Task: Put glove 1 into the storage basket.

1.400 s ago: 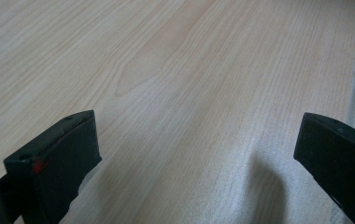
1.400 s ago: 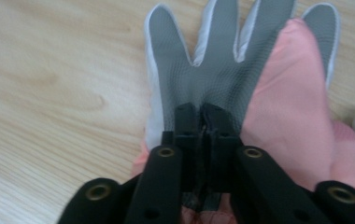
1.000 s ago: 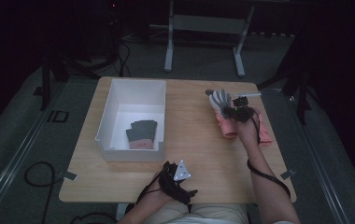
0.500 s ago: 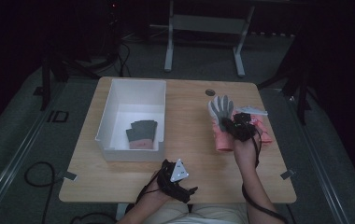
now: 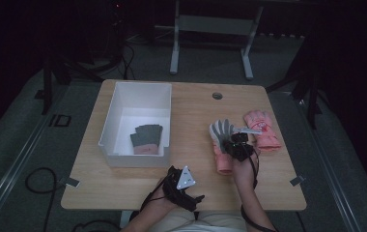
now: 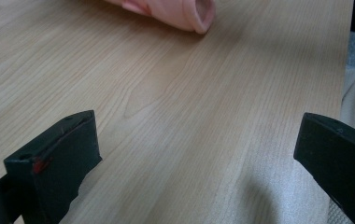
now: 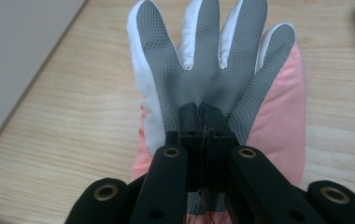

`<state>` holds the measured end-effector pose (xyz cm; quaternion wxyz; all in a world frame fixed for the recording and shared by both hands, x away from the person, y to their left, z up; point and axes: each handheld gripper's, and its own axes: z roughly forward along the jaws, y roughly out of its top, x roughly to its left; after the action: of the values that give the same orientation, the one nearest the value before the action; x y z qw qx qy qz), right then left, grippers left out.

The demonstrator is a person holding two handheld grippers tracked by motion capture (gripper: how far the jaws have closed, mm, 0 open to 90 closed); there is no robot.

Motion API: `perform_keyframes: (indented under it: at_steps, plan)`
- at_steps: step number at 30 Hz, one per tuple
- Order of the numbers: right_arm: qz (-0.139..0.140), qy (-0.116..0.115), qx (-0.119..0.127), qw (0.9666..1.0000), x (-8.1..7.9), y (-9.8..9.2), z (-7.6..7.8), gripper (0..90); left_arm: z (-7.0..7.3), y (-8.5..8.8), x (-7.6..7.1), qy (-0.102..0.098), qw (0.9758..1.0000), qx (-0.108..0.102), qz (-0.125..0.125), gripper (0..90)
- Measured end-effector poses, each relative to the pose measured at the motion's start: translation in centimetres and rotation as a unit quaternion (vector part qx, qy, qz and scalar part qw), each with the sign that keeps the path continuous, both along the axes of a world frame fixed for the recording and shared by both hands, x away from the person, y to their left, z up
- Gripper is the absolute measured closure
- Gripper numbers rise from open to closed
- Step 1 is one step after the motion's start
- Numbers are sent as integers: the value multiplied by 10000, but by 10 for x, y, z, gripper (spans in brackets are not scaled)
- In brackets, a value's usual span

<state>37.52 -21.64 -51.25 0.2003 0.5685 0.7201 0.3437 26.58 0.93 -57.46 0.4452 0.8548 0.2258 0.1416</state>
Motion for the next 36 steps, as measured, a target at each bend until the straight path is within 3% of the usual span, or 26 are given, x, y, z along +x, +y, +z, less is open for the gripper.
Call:
perform_keyframes:
  at_steps: [14, 21, 27, 30, 31, 32, 36]
  plan:
    - [77, 306, -117, 9994, 12, 18, -26, 820, -1, 0, 1, 59, 10000, 5, -57, 0]
    - [81, 254, 194, 9995, 10, 17, -19, 729, -2, 1, 1, 13, 10000, -4, -89, 0]
    - [329, -200, 209, 9990, 1, 4, 9, 691, -2, 1, 1, 25, 9999, -40, -119, 0]
    - [481, -479, 57, 9977, 1, -14, 23, 666, -2, 1, 2, 55, 9999, -48, -112, 0]
    - [481, -479, 57, 9977, 1, -14, 23, 666, -2, 1, 2, 68, 9999, -73, -100, 0]
    - [504, -608, -123, 9968, 2, -26, 29, 661, -1, 2, 2, 77, 9998, -116, -109, 0]
    - [503, -823, -325, 9948, 6, -55, 36, 644, -2, 2, 3, 87, 9998, -138, -109, 0]
